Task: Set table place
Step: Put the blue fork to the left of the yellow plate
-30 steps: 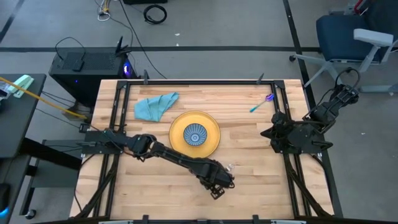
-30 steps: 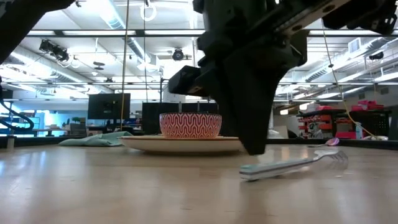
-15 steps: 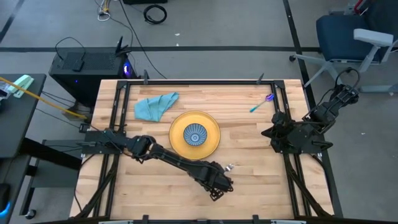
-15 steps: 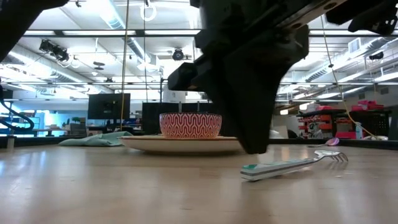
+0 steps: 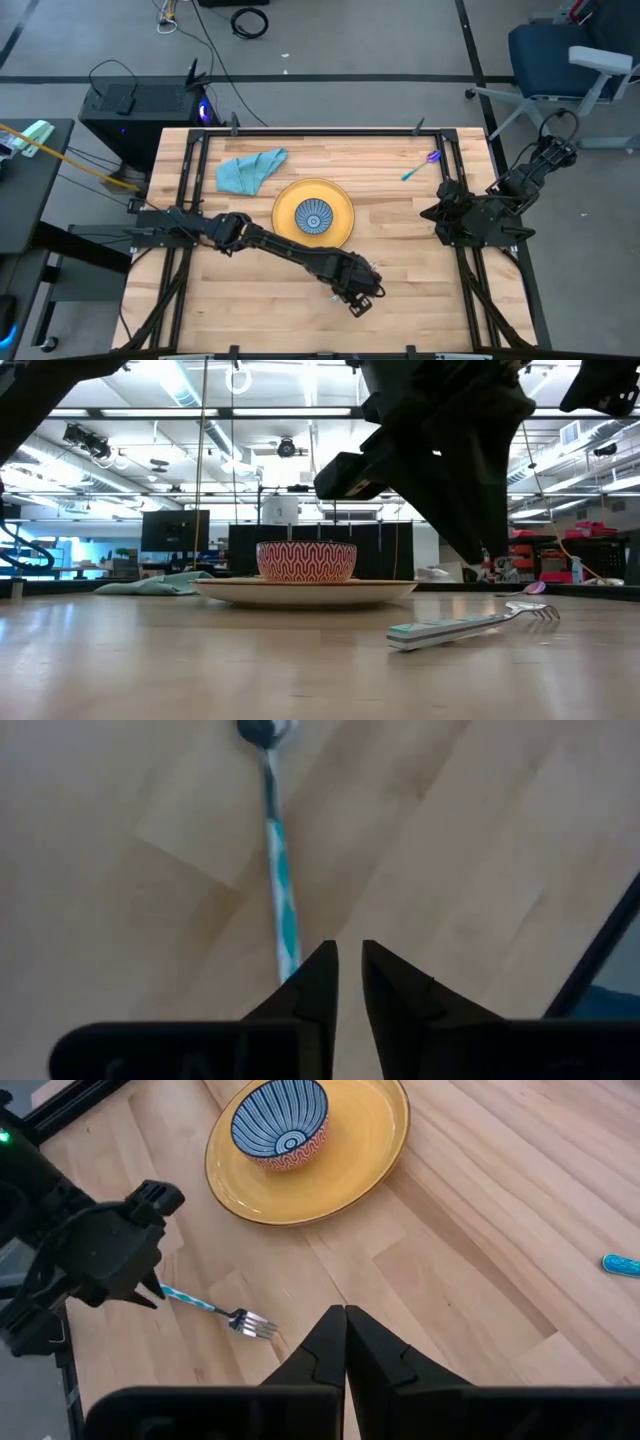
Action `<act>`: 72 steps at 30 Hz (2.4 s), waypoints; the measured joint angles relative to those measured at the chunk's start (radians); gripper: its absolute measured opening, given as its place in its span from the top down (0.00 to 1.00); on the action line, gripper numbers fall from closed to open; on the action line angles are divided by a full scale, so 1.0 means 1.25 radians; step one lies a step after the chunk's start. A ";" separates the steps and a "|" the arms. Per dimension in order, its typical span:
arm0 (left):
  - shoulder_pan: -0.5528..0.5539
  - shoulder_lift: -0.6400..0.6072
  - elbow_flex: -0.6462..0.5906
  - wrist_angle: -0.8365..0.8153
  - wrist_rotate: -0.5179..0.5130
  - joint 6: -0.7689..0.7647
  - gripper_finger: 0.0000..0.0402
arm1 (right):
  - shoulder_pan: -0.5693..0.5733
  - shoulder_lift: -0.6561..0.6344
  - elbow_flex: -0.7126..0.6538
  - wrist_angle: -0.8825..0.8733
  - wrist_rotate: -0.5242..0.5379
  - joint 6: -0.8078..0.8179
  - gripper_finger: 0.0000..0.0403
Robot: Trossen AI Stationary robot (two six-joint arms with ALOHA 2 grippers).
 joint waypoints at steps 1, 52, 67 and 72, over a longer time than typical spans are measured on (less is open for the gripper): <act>0.003 -0.002 0.000 0.000 -0.002 0.000 0.85 | 0.000 0.000 0.000 -0.001 0.000 0.000 0.97; 0.041 0.074 -0.018 0.027 0.004 0.072 0.81 | 0.000 0.000 0.000 -0.012 0.003 0.005 0.97; 0.051 0.037 -0.023 0.079 0.052 0.077 0.97 | 0.000 0.000 0.000 -0.013 0.003 0.001 0.97; 0.057 -0.041 -0.020 0.110 0.056 0.078 0.97 | 0.000 0.000 0.000 -0.015 0.003 0.001 0.97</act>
